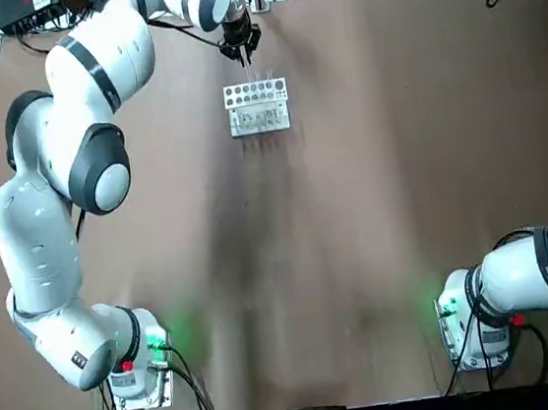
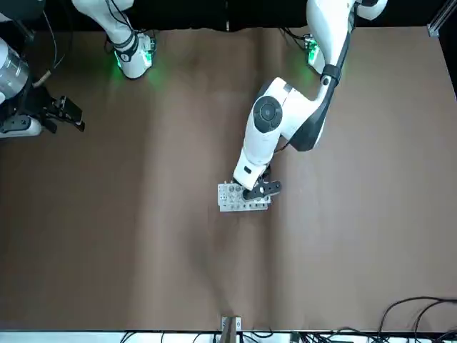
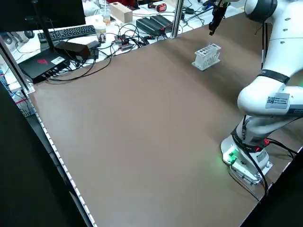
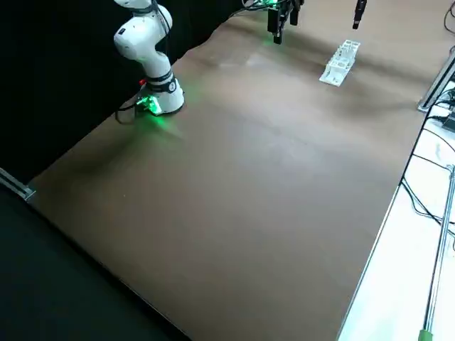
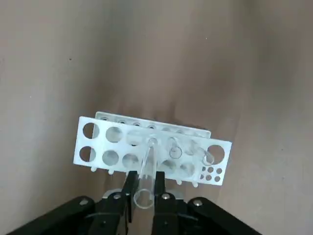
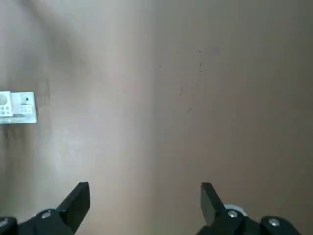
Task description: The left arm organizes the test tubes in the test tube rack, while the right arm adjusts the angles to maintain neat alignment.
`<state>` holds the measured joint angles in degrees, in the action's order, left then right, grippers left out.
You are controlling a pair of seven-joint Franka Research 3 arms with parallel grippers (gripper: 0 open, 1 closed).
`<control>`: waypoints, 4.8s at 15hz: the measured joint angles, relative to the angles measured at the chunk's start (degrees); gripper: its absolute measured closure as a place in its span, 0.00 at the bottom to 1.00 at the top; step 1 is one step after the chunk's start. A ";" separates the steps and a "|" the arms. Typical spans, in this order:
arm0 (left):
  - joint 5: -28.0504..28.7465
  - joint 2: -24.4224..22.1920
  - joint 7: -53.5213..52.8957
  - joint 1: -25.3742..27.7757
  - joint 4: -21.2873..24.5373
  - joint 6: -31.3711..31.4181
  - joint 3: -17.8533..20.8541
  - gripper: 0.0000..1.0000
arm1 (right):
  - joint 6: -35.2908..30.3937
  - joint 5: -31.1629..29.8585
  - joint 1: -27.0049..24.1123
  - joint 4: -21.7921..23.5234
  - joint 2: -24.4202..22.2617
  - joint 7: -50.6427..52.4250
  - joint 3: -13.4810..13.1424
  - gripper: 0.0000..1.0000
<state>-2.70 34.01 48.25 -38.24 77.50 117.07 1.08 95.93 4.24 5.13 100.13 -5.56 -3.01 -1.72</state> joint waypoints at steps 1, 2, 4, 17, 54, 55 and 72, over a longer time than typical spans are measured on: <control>0.00 0.06 0.01 0.01 0.00 0.21 0.00 0.79 | 0.00 0.00 0.00 0.00 0.00 0.00 0.00 0.00; 0.00 0.10 0.01 0.01 0.00 0.39 0.01 0.78 | 0.00 0.00 0.00 0.00 0.00 0.00 0.00 0.00; 0.00 0.13 0.02 0.02 0.00 0.70 0.02 0.70 | 0.00 0.00 0.00 0.00 0.00 0.00 0.00 0.00; 2.36 -11.77 -10.13 7.80 -1.41 -15.24 1.43 0.00 | 2.75 0.13 4.88 0.11 1.72 0.01 0.21 0.00; 3.26 -33.15 -44.41 35.20 8.72 -34.14 -8.71 0.00 | 40.56 5.62 32.22 -15.06 43.17 -26.99 1.15 0.97; 3.26 -33.15 -44.53 35.20 8.77 -34.14 -8.72 0.00 | 40.57 5.62 32.28 -15.07 43.24 -27.04 1.35 0.97; 3.26 -33.15 -44.86 35.22 8.88 -34.14 -9.02 0.00 | 43.81 5.64 33.78 -15.35 44.51 -28.34 2.21 0.97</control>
<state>0.56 0.86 3.39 -3.02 86.38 82.93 -7.94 139.73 9.88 38.91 84.78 38.95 -31.35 0.48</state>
